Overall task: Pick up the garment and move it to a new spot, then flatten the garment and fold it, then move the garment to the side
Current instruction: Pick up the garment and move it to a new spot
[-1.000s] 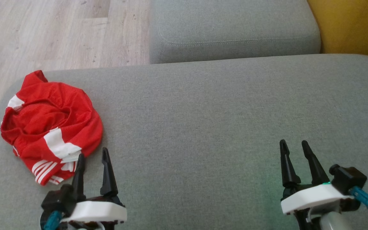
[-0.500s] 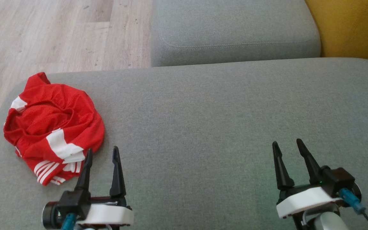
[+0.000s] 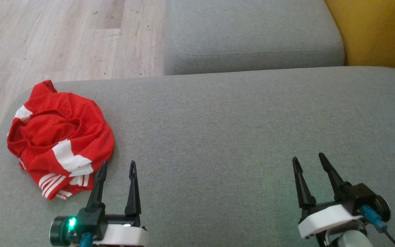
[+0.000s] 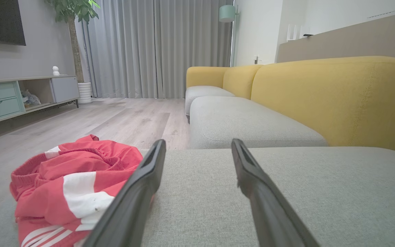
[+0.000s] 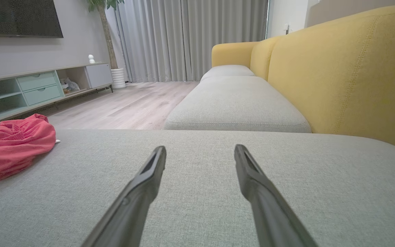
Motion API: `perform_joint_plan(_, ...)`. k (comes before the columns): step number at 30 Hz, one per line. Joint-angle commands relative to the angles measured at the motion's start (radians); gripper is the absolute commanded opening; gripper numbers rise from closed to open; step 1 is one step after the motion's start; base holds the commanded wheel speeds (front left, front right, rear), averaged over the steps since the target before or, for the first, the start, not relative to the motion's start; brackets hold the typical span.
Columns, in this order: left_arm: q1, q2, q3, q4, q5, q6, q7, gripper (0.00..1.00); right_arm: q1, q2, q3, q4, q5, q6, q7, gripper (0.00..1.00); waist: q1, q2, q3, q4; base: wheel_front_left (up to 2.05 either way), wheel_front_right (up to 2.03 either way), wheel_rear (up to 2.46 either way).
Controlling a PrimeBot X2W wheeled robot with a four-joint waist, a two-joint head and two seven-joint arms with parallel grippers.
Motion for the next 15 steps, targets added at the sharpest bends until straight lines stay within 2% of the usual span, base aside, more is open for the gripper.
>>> perform_joint_plan(1,-0.028,0.006,0.032,-0.025,-0.006,-0.001,-0.010,1.00,-0.045,-0.011,0.018,-0.025,-0.004,0.008,-0.014,1.00,0.0000,0.0000,0.000,-0.001,0.00,0.00,0.00)
perform_joint_plan(15,-0.026,0.006,0.043,-0.008,-0.012,-0.003,-0.010,1.00,-0.039,-0.011,0.010,-0.017,-0.009,0.008,-0.014,1.00,0.0000,0.0000,-0.003,0.013,0.00,0.00,0.00)
